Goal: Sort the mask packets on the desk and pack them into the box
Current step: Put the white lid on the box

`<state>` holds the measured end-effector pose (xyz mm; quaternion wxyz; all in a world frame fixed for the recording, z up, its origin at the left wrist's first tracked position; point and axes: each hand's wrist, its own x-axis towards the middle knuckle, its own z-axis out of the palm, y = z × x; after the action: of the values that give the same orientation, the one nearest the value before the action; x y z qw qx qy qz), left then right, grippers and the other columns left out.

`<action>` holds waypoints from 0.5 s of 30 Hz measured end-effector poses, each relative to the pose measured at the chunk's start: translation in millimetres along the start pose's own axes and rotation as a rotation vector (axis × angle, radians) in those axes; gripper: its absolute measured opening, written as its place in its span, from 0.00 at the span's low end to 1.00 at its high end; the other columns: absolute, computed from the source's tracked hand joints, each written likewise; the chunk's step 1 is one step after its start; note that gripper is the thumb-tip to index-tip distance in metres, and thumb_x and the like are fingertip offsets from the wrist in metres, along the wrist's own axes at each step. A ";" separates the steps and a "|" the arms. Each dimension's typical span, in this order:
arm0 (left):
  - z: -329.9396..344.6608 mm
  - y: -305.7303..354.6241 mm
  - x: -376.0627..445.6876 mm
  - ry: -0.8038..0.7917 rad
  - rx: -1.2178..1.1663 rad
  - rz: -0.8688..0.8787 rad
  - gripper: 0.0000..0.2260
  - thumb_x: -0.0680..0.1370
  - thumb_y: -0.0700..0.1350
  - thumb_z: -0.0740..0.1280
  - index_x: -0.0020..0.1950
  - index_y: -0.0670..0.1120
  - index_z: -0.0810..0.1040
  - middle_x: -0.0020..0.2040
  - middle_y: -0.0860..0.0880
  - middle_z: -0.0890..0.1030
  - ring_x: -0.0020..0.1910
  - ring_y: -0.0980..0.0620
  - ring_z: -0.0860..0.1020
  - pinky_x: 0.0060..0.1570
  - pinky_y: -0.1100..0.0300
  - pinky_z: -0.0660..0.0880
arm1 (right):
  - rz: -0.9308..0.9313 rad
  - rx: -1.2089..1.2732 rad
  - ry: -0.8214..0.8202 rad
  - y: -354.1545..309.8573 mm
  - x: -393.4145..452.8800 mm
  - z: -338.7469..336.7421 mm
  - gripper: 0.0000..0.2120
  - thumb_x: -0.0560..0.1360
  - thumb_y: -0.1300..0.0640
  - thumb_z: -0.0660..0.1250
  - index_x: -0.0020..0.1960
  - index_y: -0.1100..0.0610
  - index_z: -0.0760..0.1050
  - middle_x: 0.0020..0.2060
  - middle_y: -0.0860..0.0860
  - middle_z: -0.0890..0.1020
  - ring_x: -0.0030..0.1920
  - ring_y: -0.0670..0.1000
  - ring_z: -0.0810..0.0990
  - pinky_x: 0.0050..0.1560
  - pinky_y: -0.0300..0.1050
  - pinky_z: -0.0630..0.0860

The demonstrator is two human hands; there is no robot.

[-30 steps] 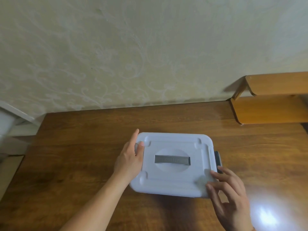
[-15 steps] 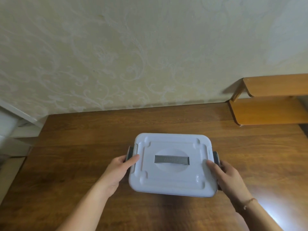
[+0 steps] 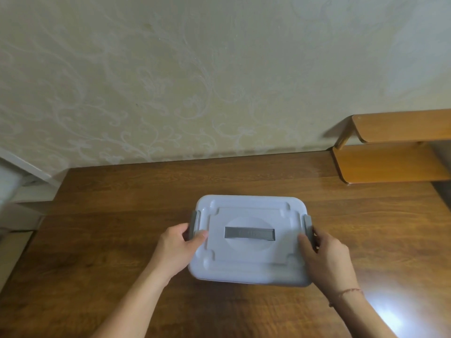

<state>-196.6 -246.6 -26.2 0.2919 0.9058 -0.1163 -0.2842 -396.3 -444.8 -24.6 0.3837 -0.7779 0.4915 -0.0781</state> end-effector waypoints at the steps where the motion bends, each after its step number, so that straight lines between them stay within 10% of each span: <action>1: 0.2 -0.6 0.4 0.006 0.034 0.022 0.10 0.77 0.58 0.68 0.52 0.53 0.78 0.45 0.58 0.81 0.43 0.59 0.80 0.37 0.64 0.79 | -0.017 -0.043 0.007 -0.6 -2.2 3.0 0.10 0.78 0.51 0.61 0.48 0.57 0.75 0.35 0.53 0.81 0.39 0.57 0.79 0.42 0.55 0.77; 7: 9.1 5.0 -4.2 0.137 0.148 0.107 0.20 0.80 0.54 0.65 0.68 0.46 0.76 0.50 0.54 0.81 0.44 0.59 0.78 0.36 0.68 0.75 | -0.034 -0.325 0.050 0.4 -2.5 17.1 0.17 0.81 0.49 0.51 0.62 0.58 0.67 0.43 0.56 0.82 0.43 0.63 0.80 0.36 0.50 0.69; 11: 15.8 1.7 -5.1 0.177 0.248 0.132 0.16 0.80 0.55 0.62 0.61 0.48 0.78 0.48 0.54 0.82 0.44 0.56 0.80 0.43 0.57 0.82 | -0.053 -0.383 0.049 1.6 -2.6 22.7 0.19 0.81 0.49 0.50 0.66 0.58 0.65 0.46 0.55 0.82 0.45 0.61 0.81 0.36 0.48 0.66; 15: 17.6 -17.6 -16.0 -0.005 0.166 0.143 0.32 0.79 0.65 0.55 0.79 0.55 0.53 0.76 0.57 0.63 0.72 0.55 0.67 0.68 0.51 0.71 | -0.124 -0.012 -0.054 21.7 -11.5 12.6 0.29 0.76 0.40 0.60 0.74 0.48 0.61 0.63 0.44 0.77 0.59 0.49 0.78 0.51 0.45 0.72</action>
<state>-219.1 -234.6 -41.4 0.2350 0.9155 -0.2045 -0.2545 -411.1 -433.6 -45.0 0.3864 -0.8111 0.4322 -0.0780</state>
